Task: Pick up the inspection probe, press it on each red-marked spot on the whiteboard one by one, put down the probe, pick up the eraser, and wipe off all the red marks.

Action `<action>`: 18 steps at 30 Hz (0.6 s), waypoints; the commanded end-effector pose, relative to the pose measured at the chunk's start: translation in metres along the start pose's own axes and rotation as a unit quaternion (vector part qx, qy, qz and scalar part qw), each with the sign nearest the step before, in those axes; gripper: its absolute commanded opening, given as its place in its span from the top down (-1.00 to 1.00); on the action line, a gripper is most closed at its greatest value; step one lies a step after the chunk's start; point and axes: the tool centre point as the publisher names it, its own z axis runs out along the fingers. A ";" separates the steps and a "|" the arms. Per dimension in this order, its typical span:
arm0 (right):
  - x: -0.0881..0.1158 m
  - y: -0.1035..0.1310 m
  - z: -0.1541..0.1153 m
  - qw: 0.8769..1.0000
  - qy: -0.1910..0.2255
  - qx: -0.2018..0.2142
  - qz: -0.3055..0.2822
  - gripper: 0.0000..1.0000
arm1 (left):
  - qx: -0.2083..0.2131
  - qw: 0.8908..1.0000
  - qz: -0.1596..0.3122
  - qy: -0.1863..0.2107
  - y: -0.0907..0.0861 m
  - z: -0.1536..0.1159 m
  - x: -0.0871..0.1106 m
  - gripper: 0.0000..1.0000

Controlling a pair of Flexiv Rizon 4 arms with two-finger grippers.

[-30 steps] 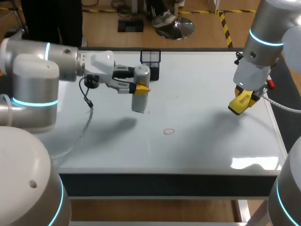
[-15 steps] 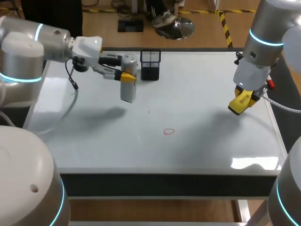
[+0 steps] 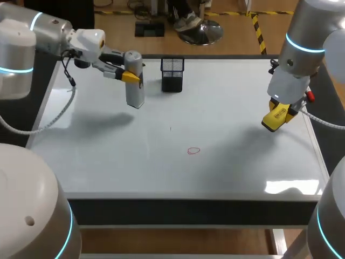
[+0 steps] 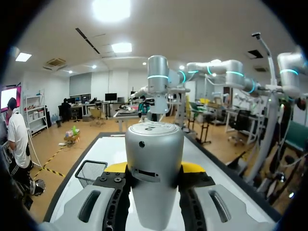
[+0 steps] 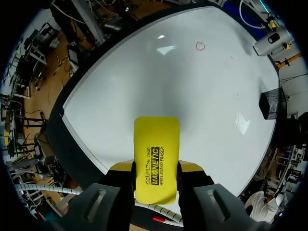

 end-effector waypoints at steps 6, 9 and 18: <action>0.000 -0.001 0.000 1.000 0.001 0.001 -0.001 1.00 | 0.022 0.988 0.014 0.154 0.010 -0.015 -0.013 1.00; 0.000 -0.001 0.000 1.000 0.001 0.001 -0.001 1.00 | 0.025 0.986 0.017 0.164 0.011 -0.016 -0.014 1.00; 0.000 -0.001 0.000 1.000 0.001 0.001 -0.001 1.00 | 0.015 0.983 0.013 0.182 0.015 -0.021 -0.016 1.00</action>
